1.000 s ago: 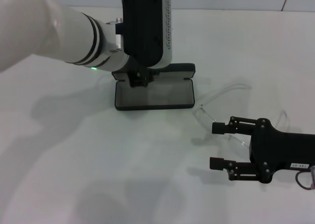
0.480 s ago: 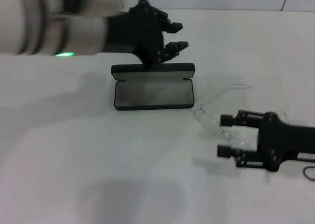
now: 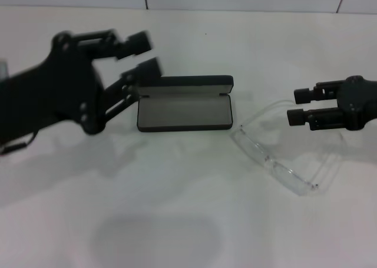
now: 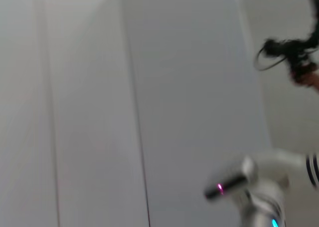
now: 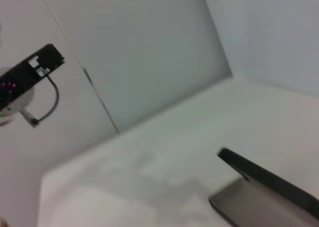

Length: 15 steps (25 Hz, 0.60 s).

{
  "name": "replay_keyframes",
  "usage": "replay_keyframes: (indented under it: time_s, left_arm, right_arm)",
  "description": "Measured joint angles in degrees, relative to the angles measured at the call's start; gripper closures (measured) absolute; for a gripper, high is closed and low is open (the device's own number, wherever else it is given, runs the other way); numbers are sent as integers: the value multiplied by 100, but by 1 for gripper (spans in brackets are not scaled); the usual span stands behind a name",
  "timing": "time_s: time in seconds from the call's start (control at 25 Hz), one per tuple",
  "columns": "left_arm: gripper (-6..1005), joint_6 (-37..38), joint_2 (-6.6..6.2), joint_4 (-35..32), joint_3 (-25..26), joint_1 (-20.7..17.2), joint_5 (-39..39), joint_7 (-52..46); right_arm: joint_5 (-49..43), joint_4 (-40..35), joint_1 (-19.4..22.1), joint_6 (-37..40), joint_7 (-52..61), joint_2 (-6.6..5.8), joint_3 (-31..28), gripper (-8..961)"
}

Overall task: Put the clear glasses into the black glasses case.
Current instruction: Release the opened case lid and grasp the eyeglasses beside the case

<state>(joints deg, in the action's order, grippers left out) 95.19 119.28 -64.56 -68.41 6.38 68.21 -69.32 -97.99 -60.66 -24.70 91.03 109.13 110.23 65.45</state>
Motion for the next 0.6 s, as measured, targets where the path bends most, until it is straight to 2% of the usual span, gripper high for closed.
replay_keyframes:
  time_s: [0.12,0.2,0.28,0.44,0.52,0.6]
  left_arm:
    - [698,26,15,534,106,60,613,-107]
    - [698,38,20,919,150,123,859,-98]
    - [635,49,31,1340,212,177,861,70]
    - [509,37,33,2022,236,290,941,616]
    - [457,13,24,2259,280,320,1129,842]
    - [406,13,17,2332,334,311,1199,913]
  right_arm:
    - [-1313,-557,-742,297,1388,-65,-2,299]
    - [-2018,-653,-1290,646,2109,-84,-6,323]
    - [-2681,-656,-1899,1071,2795,-95,-8,323]
    - [-3380,-472,-2646,1622,3447,-76,-30,323]
    - [-3828,-344,-2965,1731,3682,20,-13,323]
    - [-4397,-257,-3234,1752,3880,224,6,323]
